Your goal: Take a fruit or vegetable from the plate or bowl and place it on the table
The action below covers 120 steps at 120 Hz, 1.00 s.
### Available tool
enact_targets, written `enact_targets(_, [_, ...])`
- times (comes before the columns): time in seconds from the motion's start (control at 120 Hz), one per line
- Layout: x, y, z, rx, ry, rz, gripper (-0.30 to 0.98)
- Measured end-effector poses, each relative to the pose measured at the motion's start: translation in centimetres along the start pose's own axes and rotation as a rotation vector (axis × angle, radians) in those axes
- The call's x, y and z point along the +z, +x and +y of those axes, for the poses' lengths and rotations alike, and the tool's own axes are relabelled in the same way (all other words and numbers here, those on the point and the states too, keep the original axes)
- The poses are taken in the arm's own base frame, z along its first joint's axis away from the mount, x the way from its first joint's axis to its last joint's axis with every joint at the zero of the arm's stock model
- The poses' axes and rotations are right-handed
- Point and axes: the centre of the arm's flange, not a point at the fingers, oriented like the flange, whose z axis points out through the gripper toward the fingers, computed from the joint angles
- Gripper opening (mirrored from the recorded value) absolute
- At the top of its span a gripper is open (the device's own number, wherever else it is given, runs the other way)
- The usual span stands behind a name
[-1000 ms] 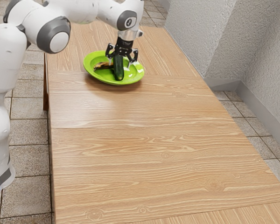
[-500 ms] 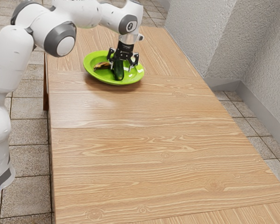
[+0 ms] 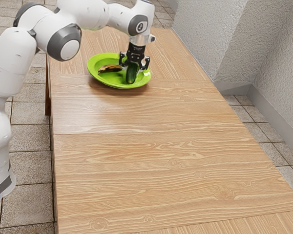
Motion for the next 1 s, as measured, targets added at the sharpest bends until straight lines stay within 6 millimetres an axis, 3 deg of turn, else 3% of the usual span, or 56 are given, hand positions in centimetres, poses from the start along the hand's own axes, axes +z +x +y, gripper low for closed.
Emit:
enact_targets(0.05, [-1.5, -1.2, 0.7, 0.019, -0.018, 0.013, 0.20])
enact_targets(0.183, [-7.7, -7.5, 3.7, 0.127, -0.067, 0.088, 0.13])
enact_targets(0.233, [-10.1, -11.2, 5.3, 0.186, -0.081, 0.126, 0.10])
enact_targets(0.308, [-13.1, -18.2, 7.5, 0.281, -0.099, 0.172, 0.10])
enact_targets(0.417, [-12.6, -27.9, 10.5, 0.376, -0.085, 0.179, 0.11])
enact_targets(0.483, [-11.0, -34.2, 13.1, 0.438, -0.071, 0.188, 0.11])
enact_targets(0.533, [-9.5, -37.3, 14.7, 0.457, -0.072, 0.196, 0.11])
enact_targets(0.608, [-8.0, -39.2, 16.4, 0.439, -0.089, 0.207, 0.10])
enact_targets(0.75, [-7.9, -40.2, 17.5, 0.364, -0.142, 0.221, 0.11])
enact_targets(0.867, [-8.6, -41.3, 17.7, 0.301, -0.185, 0.217, 0.42])
enact_targets(1.0, [-9.3, -42.4, 17.7, 0.234, -0.217, 0.211, 0.58])
